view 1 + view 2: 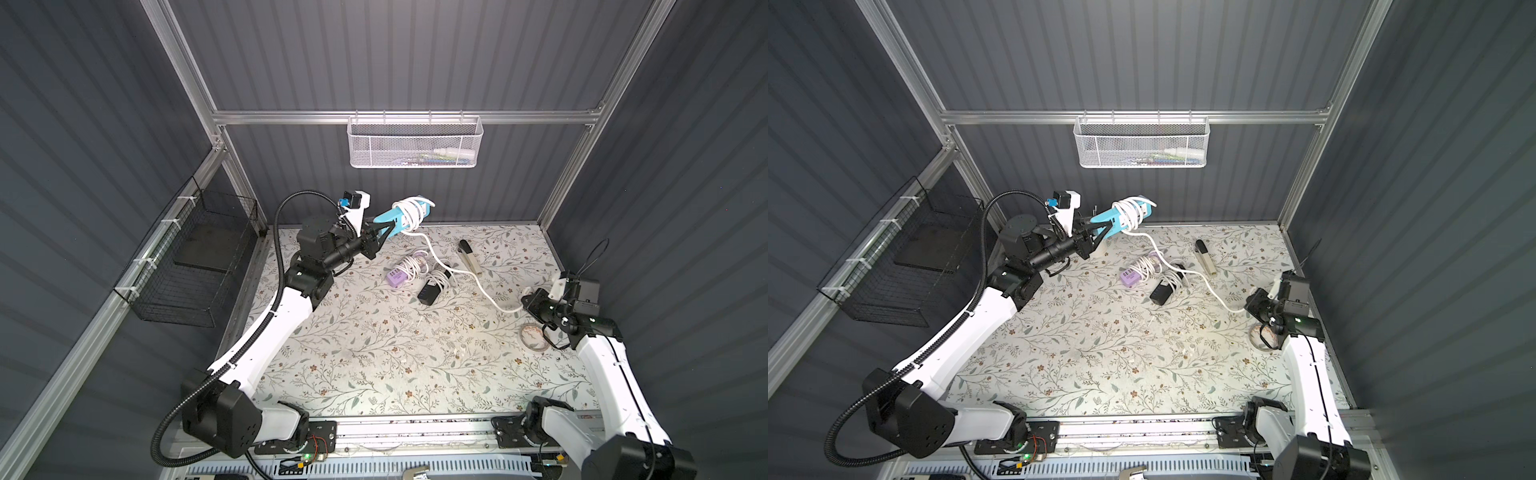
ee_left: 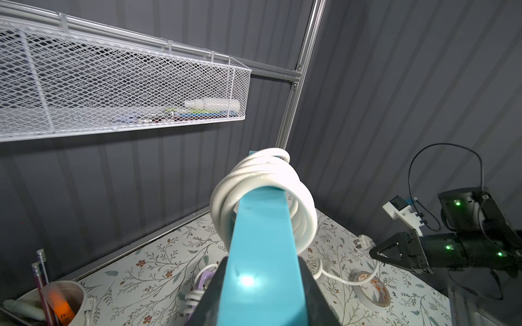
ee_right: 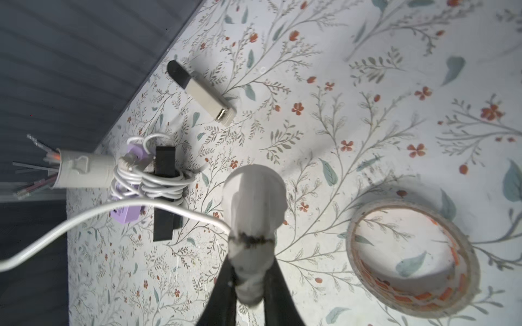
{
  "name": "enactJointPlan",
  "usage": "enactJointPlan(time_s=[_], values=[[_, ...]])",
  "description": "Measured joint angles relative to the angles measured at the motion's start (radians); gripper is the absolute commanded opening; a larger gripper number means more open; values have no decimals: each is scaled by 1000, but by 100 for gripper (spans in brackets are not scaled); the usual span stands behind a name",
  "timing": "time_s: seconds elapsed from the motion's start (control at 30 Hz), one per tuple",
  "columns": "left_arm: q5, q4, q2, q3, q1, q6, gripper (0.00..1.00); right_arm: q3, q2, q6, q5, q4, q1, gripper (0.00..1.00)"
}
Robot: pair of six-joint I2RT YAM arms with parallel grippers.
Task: Unwrap the cord wrapped around the power strip
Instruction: Unwrap the power cord from the power strip.
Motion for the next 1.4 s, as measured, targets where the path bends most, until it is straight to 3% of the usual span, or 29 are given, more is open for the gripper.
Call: enactJointPlan(time_s=[0.27,0.57,0.67,0.97,1.2,1.4], values=[[15,79,-11,-43,0,-44,0,-105,113,98,-177,114,-227,0],[72,158,48,-72,-53,-70,0,-109,238,137,-201,194,-230,0],[101,177,59,-72,-73,-72,0,-102,275,144,-186,205,-213,4],[149,191,76,-72,-102,-72,0,-82,287,140,-155,238,-192,67],[161,210,94,-72,-105,-72,0,-40,154,92,-118,218,-118,88],[160,201,100,-68,-105,-72,0,15,-7,13,-95,255,149,98]])
